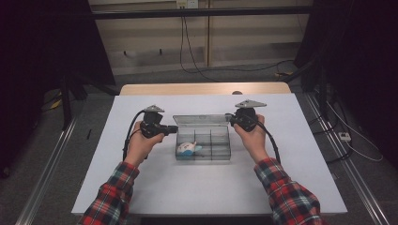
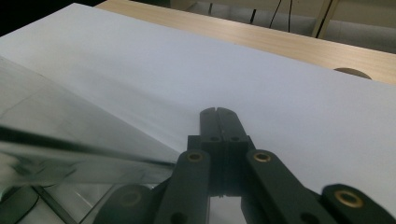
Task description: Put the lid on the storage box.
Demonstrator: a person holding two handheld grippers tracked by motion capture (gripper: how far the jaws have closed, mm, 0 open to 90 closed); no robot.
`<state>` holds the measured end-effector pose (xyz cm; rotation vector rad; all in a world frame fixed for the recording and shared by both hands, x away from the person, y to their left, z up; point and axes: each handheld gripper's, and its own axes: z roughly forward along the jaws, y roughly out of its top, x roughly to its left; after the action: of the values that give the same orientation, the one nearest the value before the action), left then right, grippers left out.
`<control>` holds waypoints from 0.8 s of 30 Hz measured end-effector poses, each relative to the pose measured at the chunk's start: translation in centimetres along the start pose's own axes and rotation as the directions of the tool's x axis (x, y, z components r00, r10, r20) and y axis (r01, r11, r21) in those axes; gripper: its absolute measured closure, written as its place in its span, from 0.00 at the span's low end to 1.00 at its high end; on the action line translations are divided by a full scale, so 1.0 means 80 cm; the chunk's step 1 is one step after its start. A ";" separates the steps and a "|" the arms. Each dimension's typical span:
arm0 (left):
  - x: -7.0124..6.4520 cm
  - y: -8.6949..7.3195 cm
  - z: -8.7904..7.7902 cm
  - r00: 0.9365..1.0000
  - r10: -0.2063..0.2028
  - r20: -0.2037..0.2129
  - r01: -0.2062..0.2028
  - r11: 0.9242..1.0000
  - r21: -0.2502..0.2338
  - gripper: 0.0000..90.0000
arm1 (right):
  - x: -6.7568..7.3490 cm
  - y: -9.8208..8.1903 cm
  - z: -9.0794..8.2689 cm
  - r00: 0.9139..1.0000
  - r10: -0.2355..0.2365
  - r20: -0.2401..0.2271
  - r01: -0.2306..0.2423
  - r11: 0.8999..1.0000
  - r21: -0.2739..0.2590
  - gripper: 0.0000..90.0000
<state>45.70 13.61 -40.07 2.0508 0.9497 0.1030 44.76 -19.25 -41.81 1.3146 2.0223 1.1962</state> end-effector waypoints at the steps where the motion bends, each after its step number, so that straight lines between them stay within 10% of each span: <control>1: 0.000 0.000 0.000 1.000 0.000 0.001 0.000 1.000 -0.001 1.00 | 0.000 -0.001 0.000 1.000 -0.001 0.000 0.001 1.000 0.001 1.00; 24: -0.012 -0.006 0.001 0.999 0.000 0.039 0.000 1.000 -0.018 1.00 | -0.011 -0.026 -0.031 1.000 -0.002 -0.028 0.002 1.000 0.002 1.00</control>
<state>44.79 13.14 -40.21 2.0288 0.9215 0.0710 42.26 -21.43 -42.30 1.3032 2.0448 1.2182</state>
